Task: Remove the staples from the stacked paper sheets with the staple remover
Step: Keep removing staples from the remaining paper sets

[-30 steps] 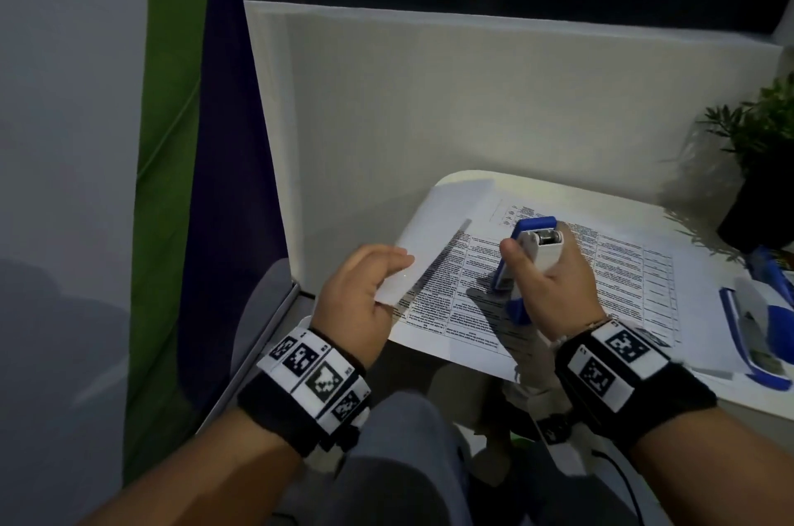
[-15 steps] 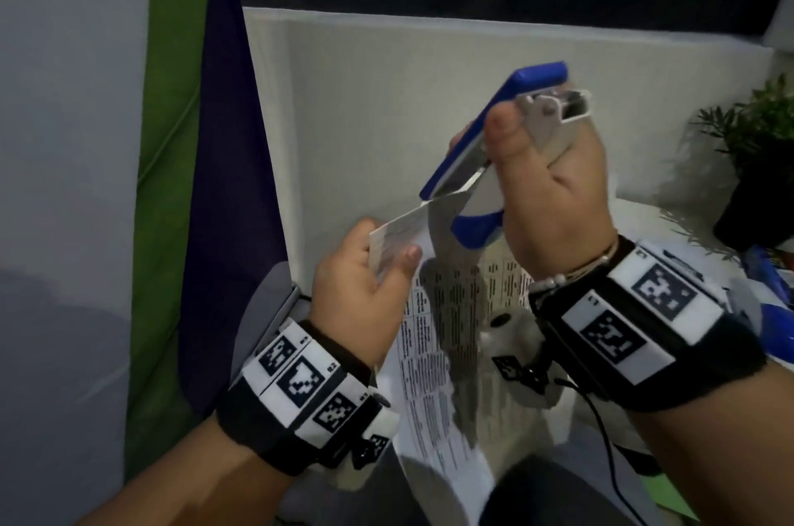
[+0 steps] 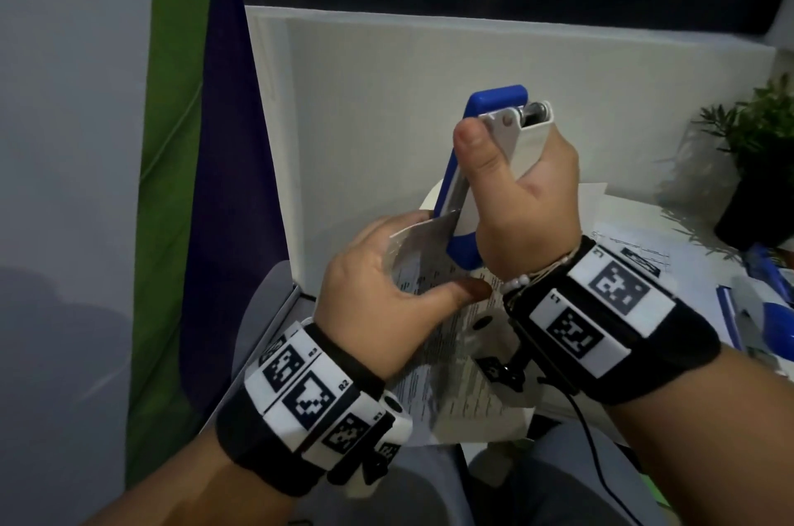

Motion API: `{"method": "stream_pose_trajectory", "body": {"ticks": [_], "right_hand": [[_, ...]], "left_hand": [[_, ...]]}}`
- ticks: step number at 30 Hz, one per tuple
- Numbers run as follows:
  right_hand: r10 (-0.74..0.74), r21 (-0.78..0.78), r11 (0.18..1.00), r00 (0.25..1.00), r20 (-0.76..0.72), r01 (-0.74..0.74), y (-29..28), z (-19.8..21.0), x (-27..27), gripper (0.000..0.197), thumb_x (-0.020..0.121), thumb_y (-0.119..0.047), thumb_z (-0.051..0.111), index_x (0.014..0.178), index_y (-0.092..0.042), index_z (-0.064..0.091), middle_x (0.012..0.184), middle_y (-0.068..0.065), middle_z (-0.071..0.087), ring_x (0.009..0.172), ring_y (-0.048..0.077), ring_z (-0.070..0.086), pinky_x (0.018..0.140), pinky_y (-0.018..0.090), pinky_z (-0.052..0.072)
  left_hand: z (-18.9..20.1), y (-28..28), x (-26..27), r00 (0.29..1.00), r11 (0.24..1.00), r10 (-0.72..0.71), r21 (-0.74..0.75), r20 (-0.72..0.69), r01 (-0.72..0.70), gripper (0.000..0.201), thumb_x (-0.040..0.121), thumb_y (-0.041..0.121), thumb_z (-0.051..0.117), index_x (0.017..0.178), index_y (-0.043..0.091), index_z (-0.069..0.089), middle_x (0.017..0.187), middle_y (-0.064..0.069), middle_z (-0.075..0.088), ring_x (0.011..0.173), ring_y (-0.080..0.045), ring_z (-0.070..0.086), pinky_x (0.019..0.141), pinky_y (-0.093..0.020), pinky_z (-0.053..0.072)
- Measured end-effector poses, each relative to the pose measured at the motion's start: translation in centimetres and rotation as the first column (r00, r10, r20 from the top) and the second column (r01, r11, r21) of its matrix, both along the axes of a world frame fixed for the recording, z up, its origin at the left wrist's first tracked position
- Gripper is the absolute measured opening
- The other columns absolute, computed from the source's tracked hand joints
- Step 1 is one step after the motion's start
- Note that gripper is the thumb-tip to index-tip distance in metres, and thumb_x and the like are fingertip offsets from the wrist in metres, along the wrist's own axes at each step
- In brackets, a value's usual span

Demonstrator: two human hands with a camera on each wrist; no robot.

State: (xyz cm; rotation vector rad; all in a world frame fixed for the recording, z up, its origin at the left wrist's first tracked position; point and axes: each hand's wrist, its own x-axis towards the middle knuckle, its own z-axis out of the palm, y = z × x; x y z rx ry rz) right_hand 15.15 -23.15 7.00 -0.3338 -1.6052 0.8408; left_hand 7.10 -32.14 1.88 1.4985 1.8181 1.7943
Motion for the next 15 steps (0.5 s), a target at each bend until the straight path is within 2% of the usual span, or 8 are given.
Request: {"method": "stream_pose_trajectory", "body": {"ticks": [3,6,10,12,13,14,15], "right_hand": [[0.012,0.0,1.0,1.0,-0.013,-0.012,-0.3,0.1,-0.3,0.019,0.079,-0.046,0.052,0.07,-0.031,0.044,0.052,-0.024,0.048,0.052,-0.004,0.047,0.056,0.008,0.034],[0.064,-0.017,0.998,0.998,-0.01,-0.064,-0.4,0.2,-0.5,0.019,0.08,-0.044,0.052,0.068,-0.031,0.044,0.05,-0.023,0.048,0.05,-0.003,0.047,0.055,0.007,0.033],[0.051,-0.061,0.997,0.998,0.028,-0.049,-0.2,-0.1,-1.0,0.02,0.076,-0.048,0.054,0.069,-0.031,0.047,0.051,-0.024,0.051,0.051,-0.004,0.048,0.056,0.007,0.035],[0.036,-0.133,0.991,0.998,0.05,-0.029,0.2,-0.3,-0.9,0.026,0.073,-0.054,0.057,0.072,-0.029,0.048,0.053,-0.024,0.053,0.052,-0.005,0.05,0.056,0.01,0.038],[0.039,-0.177,0.984,0.998,0.044,-0.031,0.4,-0.3,-0.6,0.028,0.074,-0.053,0.059,0.074,-0.027,0.047,0.053,-0.024,0.054,0.051,-0.006,0.05,0.055,0.011,0.04],[0.03,-0.207,0.978,0.999,0.018,-0.025,0.7,-0.3,-0.3,0.026,0.078,-0.049,0.058,0.075,-0.026,0.046,0.052,-0.024,0.054,0.049,-0.006,0.05,0.054,0.01,0.04],[-0.003,-0.214,0.977,1.0,-0.026,-0.003,0.9,0.1,0.2,0.023,0.082,-0.042,0.055,0.074,-0.024,0.044,0.051,-0.024,0.053,0.048,-0.007,0.049,0.053,0.008,0.04]], "left_hand": [[0.6,-0.1,-0.2,0.999,1.0,0.024,-0.001,-0.032,-0.024,0.042,0.058,0.041,0.083,0.097,0.037,0.07,0.092,0.014,0.071,0.09,-0.004,0.066,0.08,-0.036,0.055],[0.8,-0.3,-0.2,0.994,0.999,0.054,0.015,-0.092,-0.053,0.035,0.06,0.046,0.08,0.093,0.034,0.071,0.082,0.013,0.071,0.081,-0.008,0.068,0.07,-0.039,0.056],[0.1,0.1,-0.8,0.995,0.999,-0.026,-0.039,0.095,0.029,0.037,0.057,0.042,0.081,0.092,0.033,0.072,0.086,0.007,0.073,0.085,-0.016,0.07,0.076,-0.043,0.056],[0.0,0.5,-1.6,0.99,0.989,-0.045,-0.133,0.137,0.063,0.032,0.064,0.029,0.08,0.093,0.035,0.069,0.087,0.008,0.073,0.085,-0.01,0.069,0.076,-0.037,0.057],[0.0,0.7,-2.1,0.99,0.982,-0.048,-0.174,0.135,0.071,0.031,0.071,0.018,0.078,0.092,0.037,0.066,0.083,0.011,0.072,0.08,-0.005,0.068,0.072,-0.03,0.057],[0.0,0.8,-2.6,0.989,0.978,-0.032,-0.2,0.147,0.062,0.03,0.077,0.009,0.073,0.09,0.036,0.065,0.077,0.014,0.071,0.073,-0.002,0.067,0.066,-0.023,0.056],[0.0,0.9,-3.1,0.983,0.978,0.007,-0.207,0.182,0.031,0.027,0.08,0.006,0.069,0.088,0.031,0.066,0.072,0.013,0.071,0.07,-0.003,0.067,0.063,-0.021,0.055]]}}
